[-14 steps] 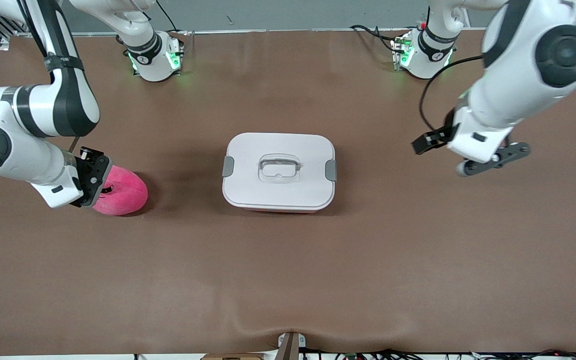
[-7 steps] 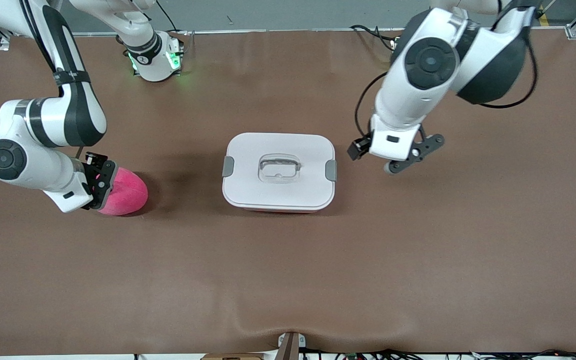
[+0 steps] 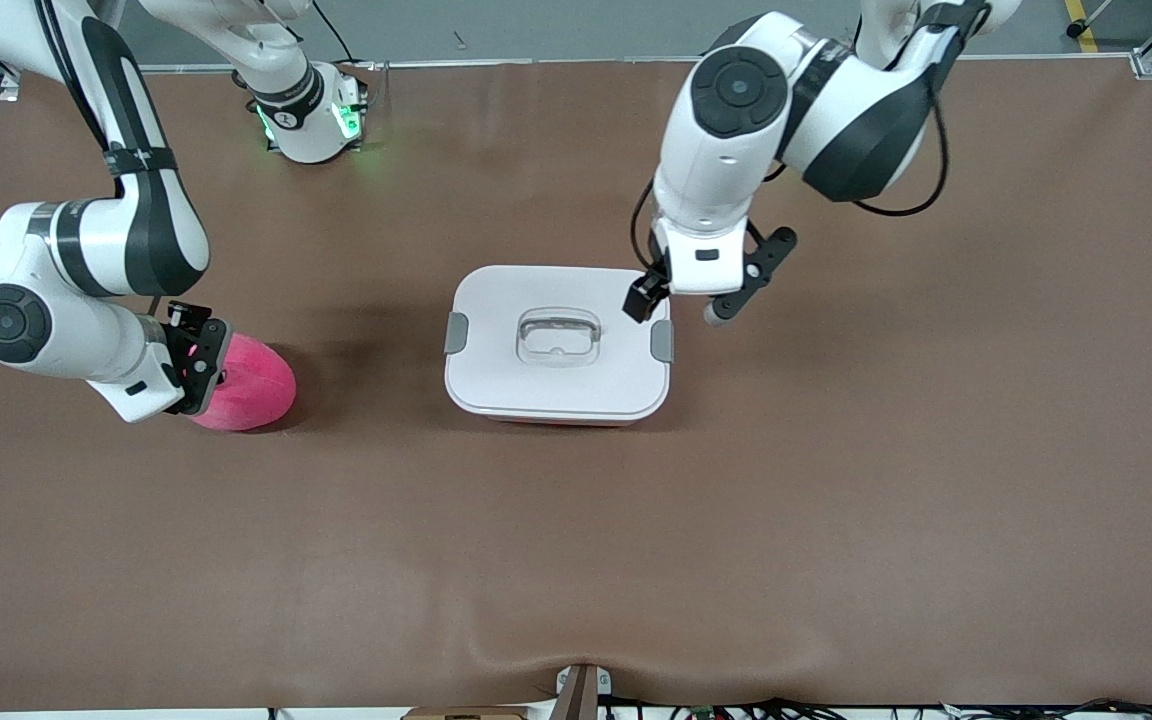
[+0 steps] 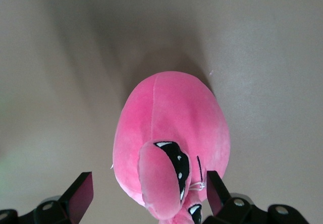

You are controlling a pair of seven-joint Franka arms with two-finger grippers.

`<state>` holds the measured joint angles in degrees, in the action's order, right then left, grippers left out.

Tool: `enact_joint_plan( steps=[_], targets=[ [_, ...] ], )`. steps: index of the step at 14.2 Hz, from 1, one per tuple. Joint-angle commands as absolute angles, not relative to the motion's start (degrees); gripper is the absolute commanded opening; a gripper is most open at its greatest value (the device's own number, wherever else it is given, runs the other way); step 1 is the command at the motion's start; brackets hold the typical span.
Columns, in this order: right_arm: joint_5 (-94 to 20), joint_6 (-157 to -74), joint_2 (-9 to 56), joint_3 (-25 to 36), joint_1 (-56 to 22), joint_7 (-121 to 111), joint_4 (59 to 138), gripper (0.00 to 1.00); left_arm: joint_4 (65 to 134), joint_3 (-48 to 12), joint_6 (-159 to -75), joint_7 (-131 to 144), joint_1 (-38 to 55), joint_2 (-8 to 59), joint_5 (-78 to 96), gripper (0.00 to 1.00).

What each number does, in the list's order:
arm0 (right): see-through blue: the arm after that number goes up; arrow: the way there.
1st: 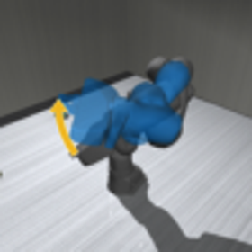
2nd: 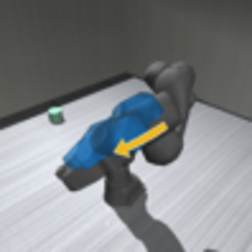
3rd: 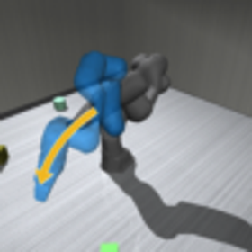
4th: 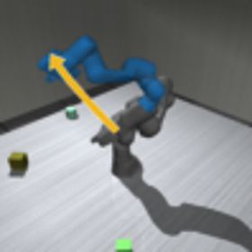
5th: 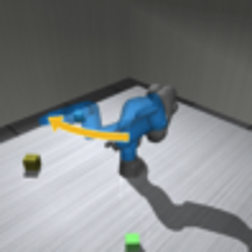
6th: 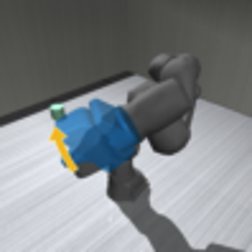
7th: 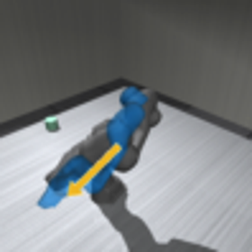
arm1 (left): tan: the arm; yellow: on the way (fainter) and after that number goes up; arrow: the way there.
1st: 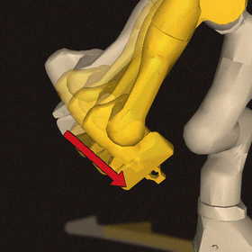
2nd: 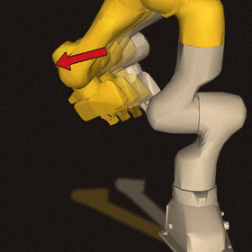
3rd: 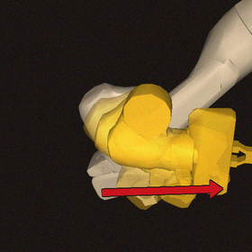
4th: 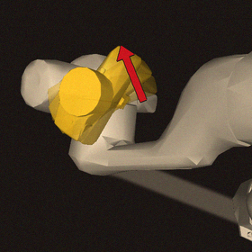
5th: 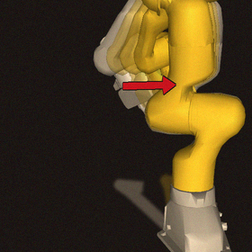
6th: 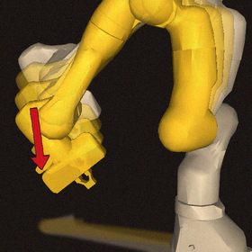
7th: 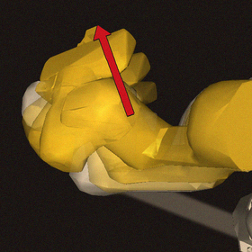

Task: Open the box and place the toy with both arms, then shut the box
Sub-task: 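Lower the right gripper onto the plush while the left gripper reaches the lid handle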

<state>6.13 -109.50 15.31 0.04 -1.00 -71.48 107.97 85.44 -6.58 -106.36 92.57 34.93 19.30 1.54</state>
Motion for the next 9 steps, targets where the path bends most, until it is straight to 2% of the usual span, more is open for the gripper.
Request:
enact_joint_plan(
  steps=[1,3,4,5,9],
  targets=[
    [7.30,-109.42,14.41,-0.44,-0.35,-72.16,108.72,0.60,84.46,-6.07,-110.29,101.39,37.35,21.70,1.67,1.00],
    [7.38,-108.99,14.33,-0.44,-0.44,-71.72,108.63,0.31,84.90,-6.06,-113.36,107.37,38.32,22.58,1.41,1.00],
    [7.30,-108.98,14.33,-0.44,-0.35,-71.72,108.63,0.11,85.42,-5.98,-115.21,110.45,38.93,22.76,1.41,1.00],
    [7.38,-108.46,14.33,-0.35,-0.44,-70.94,108.46,0.00,86.04,-5.98,-117.14,113.70,39.81,23.46,1.23,1.00],
    [7.38,-104.87,14.15,-0.44,-0.70,-67.15,106.27,0.00,86.84,-5.98,-121.98,127.32,42.97,26.01,-3.24,1.00]
  ],
)
